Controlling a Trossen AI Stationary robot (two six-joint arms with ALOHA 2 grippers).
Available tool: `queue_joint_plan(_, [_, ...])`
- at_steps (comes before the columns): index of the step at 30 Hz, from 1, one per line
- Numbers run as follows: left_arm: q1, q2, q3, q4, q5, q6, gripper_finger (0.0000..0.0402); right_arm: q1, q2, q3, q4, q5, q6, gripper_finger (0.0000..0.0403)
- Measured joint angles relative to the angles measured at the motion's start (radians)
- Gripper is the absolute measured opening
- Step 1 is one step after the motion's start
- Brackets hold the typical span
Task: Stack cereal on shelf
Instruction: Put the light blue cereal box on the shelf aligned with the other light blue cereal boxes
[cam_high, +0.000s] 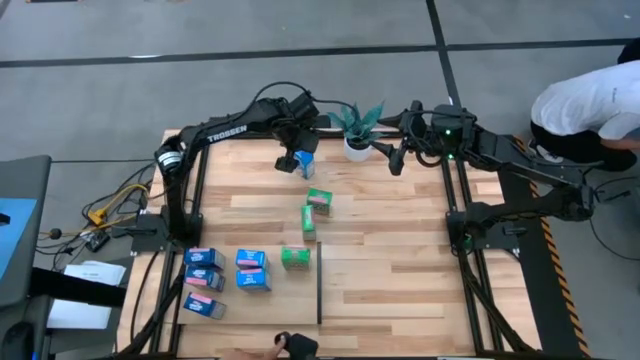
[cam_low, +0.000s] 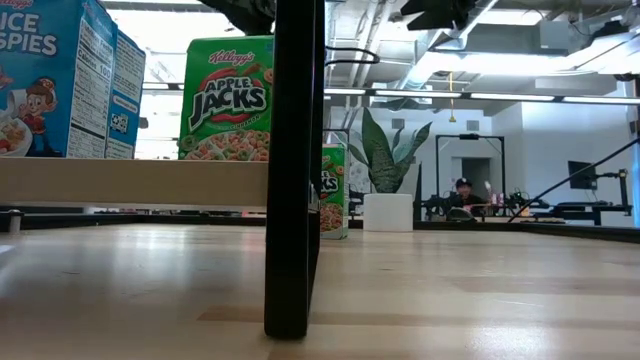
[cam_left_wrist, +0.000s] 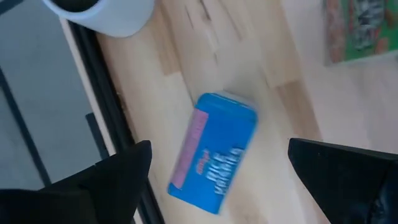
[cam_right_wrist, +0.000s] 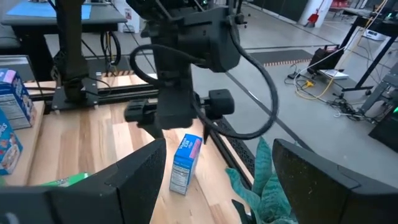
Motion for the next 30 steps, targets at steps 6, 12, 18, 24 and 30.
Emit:
queue_joint_plan(6, [0.018,0.006,-0.001,0.014,0.014,0.036,0.0368,-0.022,0.000,0.000,-0.001,-0.001,0.000,0.0317])
queue_joint_plan(12, [0.050,0.006,-0.001,0.004,0.057,0.045,0.0368,-0.034,0.000,0.000,0.000,-0.001,0.000,0.0317])
queue_joint_plan(18, [0.054,0.006,-0.001,0.005,0.089,0.057,0.0358,-0.039,0.000,0.000,0.000,-0.001,0.000,0.0317])
queue_joint_plan(24, [0.054,0.006,-0.001,0.005,0.108,0.064,0.0342,-0.039,0.000,0.000,0.000,-0.001,-0.001,0.0317])
queue_joint_plan(30, [0.054,0.034,-0.005,-0.009,0.107,0.082,0.0340,-0.039,0.000,0.000,0.000,-0.001,-0.001,0.0317])
